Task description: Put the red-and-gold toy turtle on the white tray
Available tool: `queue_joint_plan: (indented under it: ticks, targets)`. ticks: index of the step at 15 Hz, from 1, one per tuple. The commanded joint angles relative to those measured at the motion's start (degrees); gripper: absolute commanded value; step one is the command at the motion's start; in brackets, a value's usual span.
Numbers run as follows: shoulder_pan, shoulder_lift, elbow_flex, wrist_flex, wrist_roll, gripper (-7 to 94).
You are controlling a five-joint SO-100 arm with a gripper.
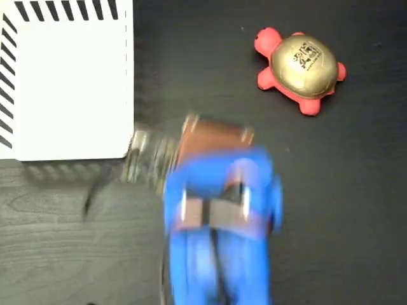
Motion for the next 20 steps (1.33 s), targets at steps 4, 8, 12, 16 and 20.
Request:
queue_joint_plan:
  ticks: [4,8,12,16,20]
  targets:
    - [10.28,-30.32,-36.56,10.99,3.78,0]
    - [14.5,-42.1,-52.65,15.82,3.34,8]
    - [14.41,-50.01,-61.35,23.12,1.14,47]
    - [14.59,-52.56,-64.95,23.99,0.35,54]
    - [17.23,-61.35,-71.89,24.43,-0.26,62]
